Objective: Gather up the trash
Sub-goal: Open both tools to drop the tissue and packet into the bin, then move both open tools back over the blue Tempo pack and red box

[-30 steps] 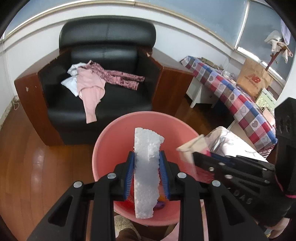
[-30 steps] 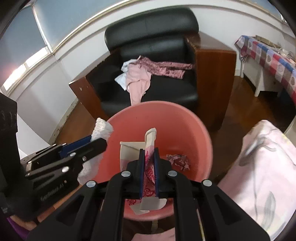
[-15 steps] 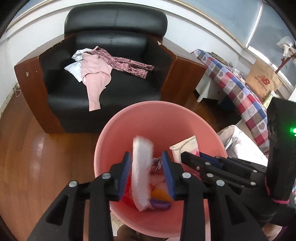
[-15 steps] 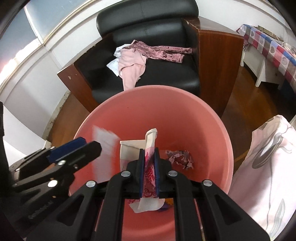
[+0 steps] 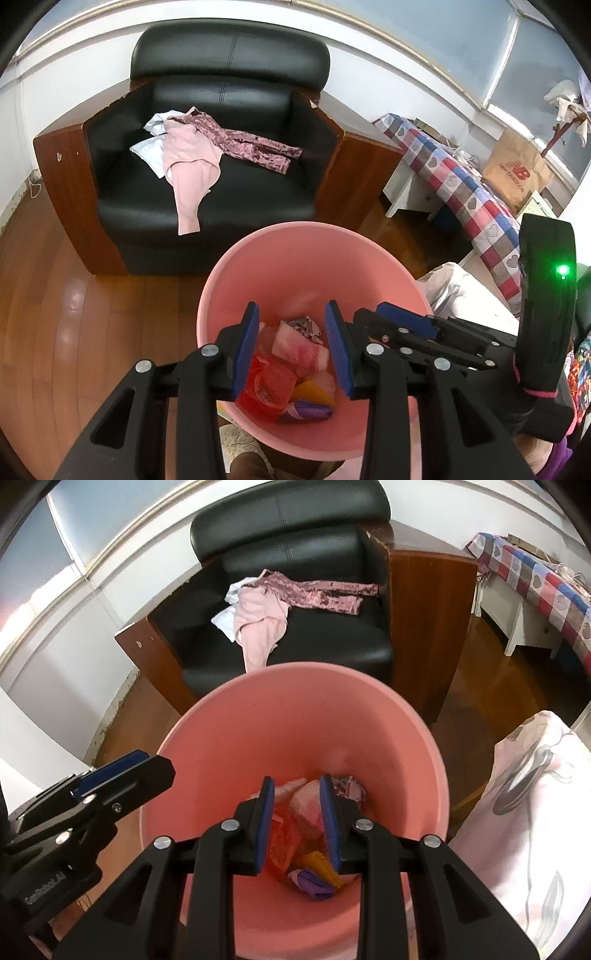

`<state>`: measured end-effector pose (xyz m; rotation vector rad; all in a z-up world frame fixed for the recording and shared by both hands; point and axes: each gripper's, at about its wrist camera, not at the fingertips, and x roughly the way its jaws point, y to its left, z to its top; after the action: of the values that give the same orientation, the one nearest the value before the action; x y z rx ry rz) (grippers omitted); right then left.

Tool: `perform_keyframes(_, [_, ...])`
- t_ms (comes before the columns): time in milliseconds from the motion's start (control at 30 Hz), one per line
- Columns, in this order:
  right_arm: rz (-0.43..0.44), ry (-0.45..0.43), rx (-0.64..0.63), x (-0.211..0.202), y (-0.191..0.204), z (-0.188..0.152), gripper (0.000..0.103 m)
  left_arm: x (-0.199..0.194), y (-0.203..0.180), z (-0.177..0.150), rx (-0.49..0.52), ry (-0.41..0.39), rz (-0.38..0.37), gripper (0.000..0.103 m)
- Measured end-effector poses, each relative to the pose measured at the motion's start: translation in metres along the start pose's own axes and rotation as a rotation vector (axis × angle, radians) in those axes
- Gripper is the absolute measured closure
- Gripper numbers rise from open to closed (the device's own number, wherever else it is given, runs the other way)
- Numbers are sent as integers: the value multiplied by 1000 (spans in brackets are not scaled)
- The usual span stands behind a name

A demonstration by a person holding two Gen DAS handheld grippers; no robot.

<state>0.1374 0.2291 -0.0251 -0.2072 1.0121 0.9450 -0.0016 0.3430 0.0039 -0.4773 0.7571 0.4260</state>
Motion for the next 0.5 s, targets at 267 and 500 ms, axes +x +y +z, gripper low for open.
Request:
perform_keyframes(267, [27, -76, 1, -49, -4, -14, 77, -26, -13, -9, 33, -23, -18, 67])
perform_keyframes(500, [41, -146, 5, -100, -7, -40, 77, -55, -40, -24, 76, -43, -56, 67])
